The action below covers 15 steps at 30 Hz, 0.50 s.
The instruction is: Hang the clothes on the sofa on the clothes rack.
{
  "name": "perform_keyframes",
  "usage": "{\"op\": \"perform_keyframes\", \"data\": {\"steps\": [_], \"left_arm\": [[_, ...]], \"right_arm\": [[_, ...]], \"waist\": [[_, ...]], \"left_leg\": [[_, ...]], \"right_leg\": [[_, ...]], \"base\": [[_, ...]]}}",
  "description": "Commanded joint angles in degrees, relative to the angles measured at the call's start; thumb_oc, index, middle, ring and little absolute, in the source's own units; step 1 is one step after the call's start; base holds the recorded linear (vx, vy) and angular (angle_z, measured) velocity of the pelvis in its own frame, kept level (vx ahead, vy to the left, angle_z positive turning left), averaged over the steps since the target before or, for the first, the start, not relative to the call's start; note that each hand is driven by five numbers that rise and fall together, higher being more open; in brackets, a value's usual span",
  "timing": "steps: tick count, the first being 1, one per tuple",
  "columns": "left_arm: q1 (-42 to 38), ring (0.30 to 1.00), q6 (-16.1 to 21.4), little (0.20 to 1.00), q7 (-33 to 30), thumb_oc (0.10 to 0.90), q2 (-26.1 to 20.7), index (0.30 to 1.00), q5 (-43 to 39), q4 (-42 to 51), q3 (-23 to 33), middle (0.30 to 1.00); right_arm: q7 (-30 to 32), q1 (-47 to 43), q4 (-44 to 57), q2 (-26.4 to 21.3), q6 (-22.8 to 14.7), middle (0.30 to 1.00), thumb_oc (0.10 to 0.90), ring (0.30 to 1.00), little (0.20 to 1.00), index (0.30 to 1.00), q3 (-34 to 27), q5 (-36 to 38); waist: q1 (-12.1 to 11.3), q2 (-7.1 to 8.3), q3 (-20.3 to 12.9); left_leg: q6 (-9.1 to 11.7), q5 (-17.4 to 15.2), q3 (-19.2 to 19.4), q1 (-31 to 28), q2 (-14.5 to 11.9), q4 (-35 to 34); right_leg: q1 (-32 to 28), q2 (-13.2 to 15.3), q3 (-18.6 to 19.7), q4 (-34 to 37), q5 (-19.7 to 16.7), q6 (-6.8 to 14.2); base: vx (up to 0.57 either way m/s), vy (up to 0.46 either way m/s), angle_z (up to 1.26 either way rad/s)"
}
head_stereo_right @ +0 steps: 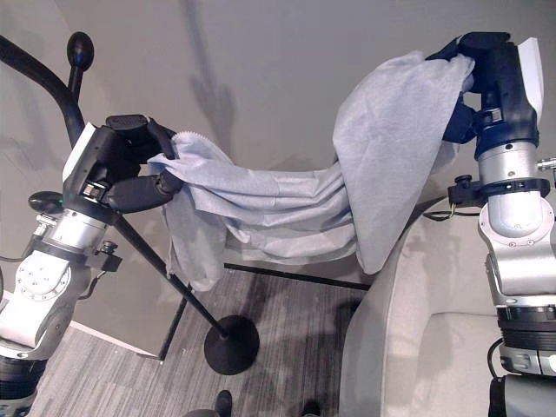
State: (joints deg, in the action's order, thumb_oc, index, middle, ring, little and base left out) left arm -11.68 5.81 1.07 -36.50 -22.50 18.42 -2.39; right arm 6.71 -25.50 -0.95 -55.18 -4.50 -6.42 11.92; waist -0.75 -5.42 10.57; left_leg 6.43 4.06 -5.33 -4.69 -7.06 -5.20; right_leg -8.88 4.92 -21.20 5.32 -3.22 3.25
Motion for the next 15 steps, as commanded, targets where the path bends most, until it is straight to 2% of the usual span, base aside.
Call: {"op": "perform_keyframes", "data": {"steps": [1, 3, 5, 7, 10, 11, 13, 15], "left_arm": [[-5.1, 0.3, 4.6, 0.3, -6.0, 0.4, -1.7, 0.3, 4.6, -0.4, 5.2, 0.3], [-5.6, 0.3, 4.5, 0.3, -6.8, 0.4, -1.7, 0.3, 5.2, -0.5, 4.8, 0.3], [-5.7, 0.3, 4.3, 0.3, -6.7, 0.4, -0.7, 0.3, 5.6, -0.8, 4.3, 0.3], [-5.5, 0.3, 4.4, 0.3, -5.7, 0.4, -0.3, 0.3, 5.9, -0.6, 4.6, 0.3], [-5.0, 0.3, 4.6, 0.3, -5.3, 0.4, -0.3, 0.3, 6.1, -0.2, 5.5, 0.3], [-4.9, 0.3, 4.6, 0.3, -5.2, 0.4, -0.2, 0.3, 5.9, -0.1, 5.6, 0.3], [-4.9, 0.3, 4.3, 0.3, -5.3, 0.4, 0.2, 0.3, 6.1, -0.2, 5.9, 0.3], [-5.3, 0.3, 4.1, 0.3, -5.3, 0.4, 0.3, 0.3, 6.1, -0.3, 5.5, 0.3]], "right_arm": [[2.3, -8.4, 6.3, -1.8, -5.6, 0.3, 0.4, 0.3, 0.3, 0.3, -2.0, -1.0], [2.8, -9.8, 5.5, -1.3, -5.8, 0.3, 0.4, 0.3, 0.3, 0.3, -0.8, -0.5], [3.1, -10.8, 4.4, -0.6, -5.5, 0.3, 0.4, 0.3, 0.3, 0.3, 1.4, -0.7], [2.5, -12.5, 4.3, 0.4, -4.8, 0.3, 0.4, 0.3, 0.3, 0.3, 3.2, -1.3], [1.3, -14.6, 3.0, 1.8, -3.4, 0.3, 0.4, 0.3, 0.3, 0.3, 6.3, -2.4], [1.2, -14.1, 3.0, 1.8, -3.0, 0.3, 0.4, 0.3, 0.3, 0.3, 6.2, -2.7], [1.2, -11.1, 3.5, 2.3, -2.2, 0.3, 0.4, 0.3, 0.3, 0.3, 3.8, -3.3], [1.3, -9.7, 4.0, 2.7, -1.9, 0.3, 0.4, 0.3, 0.3, 0.3, 2.7, -3.7]], "waist": [[-1.5, 4.58, -3.7], [-1.3, 5.75, -4.1], [-1.4, 6.37, -3.8], [-1.3, 6.19, -3.8], [-0.7, 4.84, -4.2], [-0.1, 4.57, -4.3], [1.2, 3.42, -4.6], [1.6, 3.48, -4.9]], "left_leg": [[6.9, 3.2, 3.2, 1.9, -4.8, 0.8], [6.2, 2.3, 5.0, 2.8, -4.7, 1.3], [5.6, 0.4, 6.6, 1.5, -5.2, 5.5], [5.3, -2.7, 8.4, -1.4, -5.5, 9.4], [3.9, -7.9, 9.9, -7.4, -5.1, 12.0], [3.3, -8.9, 10.3, -8.4, -4.4, 11.8], [1.3, -13.0, 12.7, -11.0, -3.8, 9.1], [0.4, -13.9, 13.6, -11.2, -2.8, 6.6]], "right_leg": [[-1.4, 1.6, 0.1, -0.4, 8.1, 0.9], [-0.1, 1.9, -0.2, -0.3, 7.4, 1.2], [0.9, 2.8, 0.1, -0.4, 6.3, 1.1], [2.0, 3.8, -0.4, -0.5, 5.3, 1.6], [5.0, 4.0, -0.2, -1.3, 3.5, 2.5], [6.2, 4.6, -0.6, -1.4, 2.4, 2.8], [8.1, 5.3, -2.1, -1.8, 0.8, 3.9], [9.0, 6.0, -2.3, -1.6, -0.4, 4.2]], "base": [[-0.1, -0.041, 0.21], [-0.14, -0.029, 0.28], [-0.19, 0.048, 0.15], [-0.21, 0.104, -0.1], [-0.26, 0.163, -0.25], [-0.29, 0.211, -0.12], [-0.3, 0.22, 0.13], [-0.26, 0.173, 0.37]]}}
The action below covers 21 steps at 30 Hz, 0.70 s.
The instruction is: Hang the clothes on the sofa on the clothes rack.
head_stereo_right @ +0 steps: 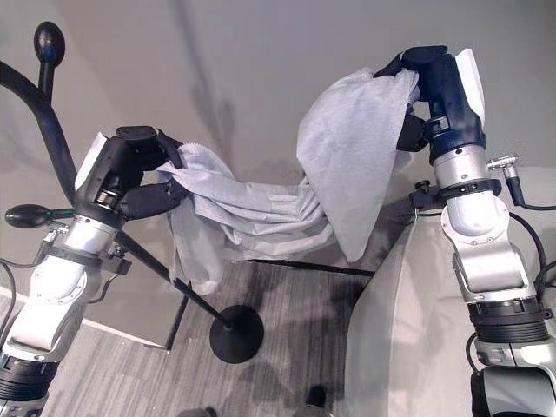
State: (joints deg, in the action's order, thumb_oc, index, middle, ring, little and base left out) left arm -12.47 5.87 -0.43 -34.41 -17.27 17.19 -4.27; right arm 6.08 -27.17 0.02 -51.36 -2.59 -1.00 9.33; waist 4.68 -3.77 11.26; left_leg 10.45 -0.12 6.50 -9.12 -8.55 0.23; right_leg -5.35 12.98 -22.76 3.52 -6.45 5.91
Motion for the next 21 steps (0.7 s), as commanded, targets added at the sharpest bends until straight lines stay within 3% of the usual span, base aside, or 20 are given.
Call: {"op": "perform_keyframes", "data": {"steps": [1, 5, 9, 10, 11, 12, 13, 14, 15, 18, 21], "left_arm": [[-4.8, 0.3, 4.0, 0.3, -4.0, 0.4, -1.9, 0.3, 0.9, 0.4, 7.3, 0.3], [-4.7, 0.3, 4.0, 0.3, -4.0, 0.4, -3.7, 0.3, 0.7, 0.2, 7.8, 0.3], [-4.7, 0.3, 4.0, 0.3, -4.0, 0.4, -3.7, 0.3, 0.7, 0.3, 7.9, 0.3], [-4.7, 0.3, 4.2, 0.3, -4.3, 0.4, -4.9, 0.3, 0.8, 0.4, 8.2, 0.3], [-4.8, 0.3, 3.5, 0.3, -4.8, 0.4, -5.8, 0.3, 0.4, 0.2, 7.9, 0.3], [-5.0, 0.3, 3.4, 0.3, -5.2, 0.4, -6.4, 0.3, 0.3, 0.0, 7.8, 0.3], [-5.2, 0.3, 3.6, 0.3, -5.8, 0.4, -7.0, 0.3, 0.4, 0.1, 8.0, 0.3], [-5.6, 0.3, 3.7, 0.3, -5.9, 0.4, -7.5, 0.3, 0.4, 0.0, 8.0, 0.3], [-4.9, 0.3, 4.0, 0.3, -6.3, 0.4, -7.4, 0.3, 0.1, -0.6, 8.5, 0.3], [-3.7, 0.3, 4.2, 0.3, -6.4, 0.4, -6.0, 0.3, -0.5, -0.4, 9.2, 0.3], [-4.2, 0.3, 3.8, 0.3, -6.0, 0.4, -5.1, 0.3, -0.7, -0.2, 7.8, 0.3]], "right_arm": [[2.5, -5.9, 3.1, 0.5, -3.3, 0.3, 0.4, 0.3, 0.3, 0.3, -3.7, -1.8], [2.4, -5.1, 3.7, 3.1, -2.4, 0.3, 0.4, 0.3, 0.3, 0.3, -3.7, -3.4], [2.4, -5.3, 3.7, 3.1, -2.3, 0.3, 0.4, 0.3, 0.3, 0.3, -3.6, -3.5], [2.4, -5.4, 3.4, 2.9, -2.2, 0.3, 0.4, 0.3, 0.3, 0.3, -3.1, -4.3], [2.6, -5.9, 2.3, 3.0, -2.8, 0.3, 0.4, 0.3, 0.3, 0.3, -2.1, -3.2], [2.6, -5.6, 2.2, 3.0, -2.8, 0.3, 0.4, 0.3, 0.3, 0.3, -2.1, -2.9], [2.9, -5.7, 1.8, 2.6, -2.7, 0.3, 0.4, 0.3, 0.3, 0.3, -2.2, -2.9], [2.9, -6.2, 1.1, 2.0, -2.8, 0.3, 0.4, 0.3, 0.3, 0.3, -2.4, -2.4], [3.4, -7.7, 0.7, 2.0, -3.4, 0.3, 0.4, 0.3, 0.3, 0.3, -1.5, -0.1], [3.4, -9.3, 0.4, 1.5, -4.1, 0.3, 0.4, 0.3, 0.3, 0.3, -0.1, 0.3], [2.5, -10.0, 1.5, 1.0, -4.5, 0.3, 0.4, 0.3, 0.3, 0.3, 1.3, 1.0]], "waist": [[-3.7, 1.38, -4.9], [-5.1, 2.27, -2.7], [-5.2, 2.66, -2.7], [-5.8, 1.71, -1.4], [-7.9, 1.96, -1.2], [-8.9, 3.26, -1.3], [-10.3, 4.62, -1.7], [-10.8, 5.66, -2.7], [-11.8, 7.12, -3.3], [-11.4, 6.94, -3.5], [-9.9, 6.05, -4.0]], "left_leg": [[-4.5, -10.4, 1.9, -7.0, 0.3, -2.0], [-7.0, -9.9, 2.2, -5.4, 4.3, -3.5], [-7.1, -9.5, 2.3, -5.2, 4.8, -3.7], [-8.1, -8.3, 1.9, -3.0, 4.5, -3.2], [-9.8, -5.7, 1.2, 0.8, 3.9, -1.7], [-9.3, -5.1, 0.8, 2.7, 3.9, -0.5], [-8.3, -5.0, 0.6, 4.7, 3.4, 0.4], [-7.1, -4.5, 0.2, 6.9, 2.2, 1.7], [-4.5, -2.8, 0.1, 9.5, -0.3, 4.1], [-2.9, -0.5, -0.1, 10.6, -1.6, 4.5], [-1.2, 4.0, 0.6, 9.5, -4.1, -0.3]], "right_leg": [[7.7, -1.0, -0.8, 0.4, -0.1, 2.8], [11.0, 1.2, -0.7, -0.3, -4.9, 6.7], [11.4, 1.7, -0.4, -0.5, -5.0, 6.7], [10.1, 1.8, 2.9, -9.7, -0.4, 6.7], [6.7, 5.7, 7.0, -29.8, 3.0, 3.7], [4.6, 6.6, 7.6, -28.8, 2.8, 3.6], [0.7, 5.7, 7.5, -22.9, 7.3, 3.3], [-3.4, 3.0, 7.2, -14.7, 12.3, 3.0], [-6.4, -1.5, 7.5, -4.3, 13.9, 1.8], [-6.9, -3.6, 7.5, -1.1, 12.6, 0.6], [-8.0, -7.1, 6.2, 1.5, 13.3, -0.9]], "base": [[-0.38, 0.222, 0.33], [-0.37, 0.143, -0.09], [-0.12, 0.022, -0.06], [-0.7, -0.063, 0.03], [-0.77, -0.192, 0.1], [-0.55, -0.426, 0.2], [-0.19, -0.49, 0.1], [-0.25, -0.732, 0.03], [-0.23, -0.6, -0.1], [-0.14, -0.287, -0.25], [-0.12, -0.226, 0.09]]}}
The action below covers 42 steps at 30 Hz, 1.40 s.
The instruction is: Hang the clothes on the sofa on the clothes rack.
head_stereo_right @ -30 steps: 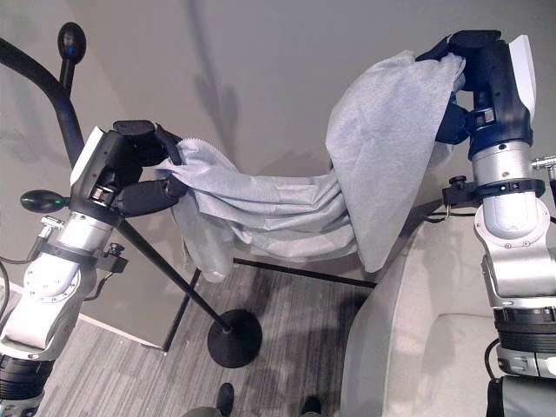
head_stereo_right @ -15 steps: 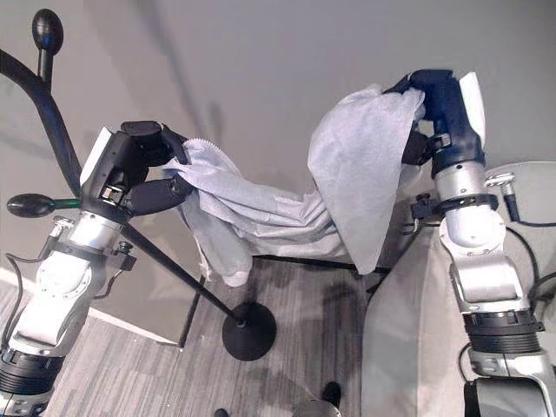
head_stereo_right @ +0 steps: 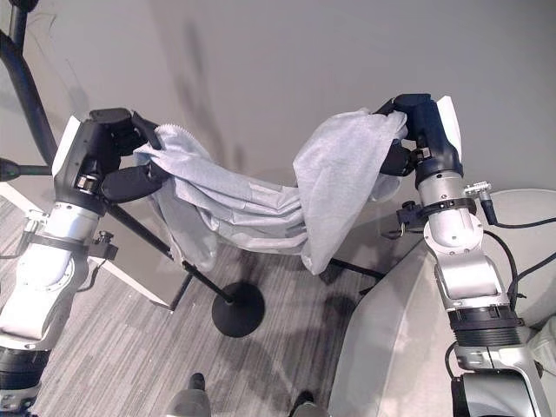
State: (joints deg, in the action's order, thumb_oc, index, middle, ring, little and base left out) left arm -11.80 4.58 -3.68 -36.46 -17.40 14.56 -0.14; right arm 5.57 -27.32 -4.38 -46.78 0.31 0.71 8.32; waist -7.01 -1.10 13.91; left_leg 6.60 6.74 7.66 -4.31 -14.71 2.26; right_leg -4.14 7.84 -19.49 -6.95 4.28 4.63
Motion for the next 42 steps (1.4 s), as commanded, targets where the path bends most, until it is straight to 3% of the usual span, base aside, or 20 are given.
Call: {"op": "perform_keyframes", "data": {"steps": [1, 11, 17, 20, 23, 27, 33, 42], "left_arm": [[-5.3, 0.3, 5.1, 0.3, -3.0, 0.4, -2.6, 0.3, -0.7, 2.4, 3.4, 0.3], [-4.4, 0.3, 4.9, 0.3, -4.0, 0.4, -0.6, 0.3, 1.5, 4.4, 4.7, 0.3], [-4.2, 0.3, 5.3, 0.3, -6.2, 0.4, -0.4, 0.3, 5.4, 6.0, 5.8, 0.3], [-8.5, 0.3, 5.6, 0.3, -8.2, 0.4, -1.4, 0.3, 6.8, 5.9, 4.1, 0.3], [-13.2, 0.3, 5.9, 0.3, -9.0, 0.4, -2.6, 0.3, 7.3, 5.2, 1.8, 0.3], [-20.4, 0.3, 7.0, 0.3, -9.0, 0.4, -3.5, 0.3, 5.7, 5.0, -1.4, 0.3], [-26.8, 0.3, 8.6, 0.3, -10.0, 0.4, -4.3, 0.3, 3.0, 4.0, -3.6, 0.3], [-27.4, 0.3, 10.7, 0.3, -13.4, 0.4, -5.5, 0.3, 2.5, 4.7, -0.1, 0.3]], "right_arm": [[3.0, -9.6, 6.2, -3.3, -7.5, 0.3, 0.4, 0.3, 0.3, 0.3, -0.4, 2.4], [4.2, -4.7, 10.2, -0.8, -8.2, 0.3, 0.4, 0.3, 0.3, 0.3, -4.2, -0.2], [10.5, -0.2, 13.9, 2.4, -7.6, 0.3, 0.4, 0.3, 0.3, 0.3, -9.6, -9.5], [14.6, 0.0, 16.9, 4.2, -7.6, 0.3, 0.4, 0.3, 0.3, 0.3, -11.2, -14.0], [15.1, -0.8, 19.0, 5.7, -8.2, 0.3, 0.4, 0.3, 0.3, 0.3, -11.7, -13.3], [13.1, -3.8, 21.7, 7.5, -11.7, 0.3, 0.4, 0.3, 0.3, 0.3, -10.7, -8.5], [12.8, -7.8, 21.7, 6.2, -13.3, 0.3, 0.4, 0.3, 0.3, 0.3, -8.8, -7.5], [13.6, -11.0, 20.9, 4.0, -13.9, 0.3, 0.4, 0.3, 0.3, 0.3, -8.6, -8.0]], "waist": [[2.1, 3.23, -6.5], [4.5, 1.27, -7.1], [5.5, 0.17, -8.0], [6.4, -0.54, -8.4], [7.0, -0.86, -8.3], [8.0, -1.68, -8.9], [8.4, -2.38, -9.4], [7.8, -3.17, -10.0]], "left_leg": [[3.0, -1.9, -0.6, 4.9, 1.6, -2.5], [3.3, -1.5, -0.1, 0.6, 0.0, -6.1], [3.3, -2.3, 0.4, -1.2, 0.4, -6.9], [3.2, -2.6, 0.1, -1.5, 0.9, -6.8], [3.3, -2.6, 0.1, -1.7, 1.0, -6.8], [3.5, -2.6, 0.2, -2.4, 0.9, -6.7], [3.9, -2.4, 0.2, -2.4, 0.3, -5.6], [4.5, -1.7, -0.5, -3.0, -0.5, -5.3]], "right_leg": [[-9.2, -2.3, 2.8, 11.9, 2.6, 0.1], [-9.8, -4.2, 3.3, 11.9, 2.8, -0.6], [-10.6, -3.6, 3.7, 11.9, 2.9, -0.3], [-10.9, -3.3, 4.1, 11.9, 2.9, -0.3], [-11.0, -3.2, 4.3, 11.9, 2.8, -0.3], [-11.4, -3.3, 4.9, 11.9, 3.0, -0.3], [-12.0, -3.8, 5.3, 11.9, 3.4, -0.8], [-13.0, -4.8, 5.4, 11.9, 4.1, -1.4]], "base": [[-0.12, -0.121, 0.16], [-0.03, -0.013, -0.08], [0.02, 0.04, -0.09], [-0.01, 0.009, 0.04], [-0.02, 0.001, 0.06], [-0.03, -0.013, 0.06], [-0.04, -0.027, -0.03], [-0.02, -0.02, -0.03]]}}
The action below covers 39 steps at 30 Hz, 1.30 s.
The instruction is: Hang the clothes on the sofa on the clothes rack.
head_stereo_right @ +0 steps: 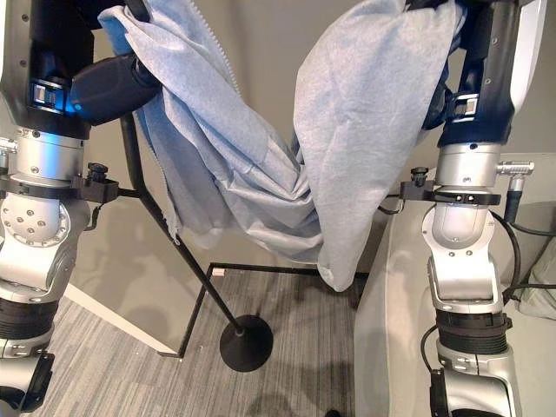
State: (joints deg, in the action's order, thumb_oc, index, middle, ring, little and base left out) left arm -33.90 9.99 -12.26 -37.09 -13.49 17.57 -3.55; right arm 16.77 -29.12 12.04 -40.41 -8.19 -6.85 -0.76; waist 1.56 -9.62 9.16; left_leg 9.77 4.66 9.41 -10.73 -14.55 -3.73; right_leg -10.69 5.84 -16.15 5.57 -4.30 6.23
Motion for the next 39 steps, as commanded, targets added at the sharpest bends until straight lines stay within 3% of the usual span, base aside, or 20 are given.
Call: {"op": "perform_keyframes", "data": {"steps": [1, 7, 11, 14, 17, 18, 35, 39], "left_arm": [[-5.2, 0.3, 5.3, 0.3, -4.8, 0.4, -4.9, 0.3, -1.4, 1.8, 3.3, 0.3], [-2.4, 0.3, 6.3, 0.3, -7.4, 0.4, -6.8, 0.3, -0.2, 4.9, 8.1, 0.3], [-1.6, 0.3, 6.9, 0.3, -7.5, 0.4, -7.1, 0.3, -0.4, 6.4, 9.6, 0.3], [-0.4, 0.3, 7.7, 0.3, -6.1, 0.4, -7.7, 0.3, -1.8, 7.6, 11.7, 0.3], [0.6, 0.3, 7.8, 0.3, -5.7, 0.4, -7.8, 0.3, -2.0, 8.1, 13.0, 0.3], [2.5, 0.3, 8.4, 0.3, -6.0, 0.4, -8.2, 0.3, -1.8, 8.5, 15.3, 0.3], [20.6, 0.3, 8.3, 0.3, -7.2, 0.4, -3.3, 0.3, -4.6, 7.5, 27.5, 0.3], [21.9, 0.3, 6.7, 0.3, -11.0, 0.4, -6.7, 0.3, -0.6, 1.0, 29.7, 0.3]], "right_arm": [[2.4, -9.2, 4.5, -2.4, -5.4, 0.3, 0.4, 0.3, 0.3, 0.3, -0.9, 1.1], [6.0, -8.5, 3.8, -5.7, -4.3, 0.3, 0.4, 0.3, 0.3, 0.3, -3.6, -2.4], [4.9, -8.5, 4.0, -6.7, -4.5, 0.3, 0.4, 0.3, 0.3, 0.3, -4.3, -0.4], [-2.7, -9.9, 3.1, -8.4, -6.8, 0.3, 0.4, 0.3, 0.3, 0.3, -2.5, 10.8], [-4.9, -10.7, 1.8, -9.1, -7.6, 0.3, 0.4, 0.3, 0.3, 0.3, -2.0, 14.3], [-6.3, -11.0, 0.6, -9.5, -8.0, 0.3, 0.4, 0.3, 0.3, 0.3, -1.9, 16.9], [-7.9, -8.2, -1.8, -10.8, -5.7, 0.3, 0.4, 0.3, 0.3, 0.3, -2.3, 17.1], [-5.8, -10.0, -4.9, -13.0, -4.7, 0.3, 0.4, 0.3, 0.3, 0.3, -0.2, 14.3]], "waist": [[-0.8, 5.33, -5.3], [-1.8, 5.22, -5.6], [-2.1, 5.26, -5.7], [-3.2, 5.67, -5.6], [-3.4, 5.64, -5.4], [-4.7, 6.13, -5.2], [-9.5, 7.59, -3.8], [-10.7, 8.05, -3.6]], "left_leg": [[1.3, 0.4, -2.2, 3.4, -0.7, 0.6], [1.5, 0.6, -3.4, 3.5, -0.9, 1.4], [1.7, 0.6, -3.9, 3.4, -1.0, 1.8], [1.8, 0.6, -4.6, 3.5, -0.9, 2.5], [1.9, 0.5, -4.8, 3.4, -0.9, 2.9], [2.0, 0.5, -5.4, 3.5, -0.9, 3.3], [2.2, 0.0, -9.0, 6.2, 0.2, 5.7], [2.2, 0.1, -9.7, 6.9, 0.8, 4.4]], "right_leg": [[-6.5, -2.8, 2.0, -0.6, 12.7, -3.0], [-7.5, -3.3, 1.9, -0.6, 13.1, -3.4], [-8.1, -3.4, 1.7, -0.6, 13.4, -3.6], [-8.6, -3.6, 1.4, -0.6, 13.6, -3.7], [-8.8, -3.5, 1.3, -0.6, 13.6, -3.7], [-9.2, -3.5, 0.8, -0.6, 13.5, -3.7], [-10.7, -3.7, -2.1, -0.6, 14.5, -4.8], [-9.6, -3.3, -2.6, -0.6, 13.9, -4.2]], "base": [[0.0, 0.0, 0.0], [-0.02, -0.032, -0.01], [-0.02, -0.036, 0.03], [-0.02, -0.028, -0.01], [-0.01, -0.015, 0.0], [-0.01, -0.034, 0.0], [0.0, -0.017, 0.11], [0.0, 0.035, 0.07]]}}
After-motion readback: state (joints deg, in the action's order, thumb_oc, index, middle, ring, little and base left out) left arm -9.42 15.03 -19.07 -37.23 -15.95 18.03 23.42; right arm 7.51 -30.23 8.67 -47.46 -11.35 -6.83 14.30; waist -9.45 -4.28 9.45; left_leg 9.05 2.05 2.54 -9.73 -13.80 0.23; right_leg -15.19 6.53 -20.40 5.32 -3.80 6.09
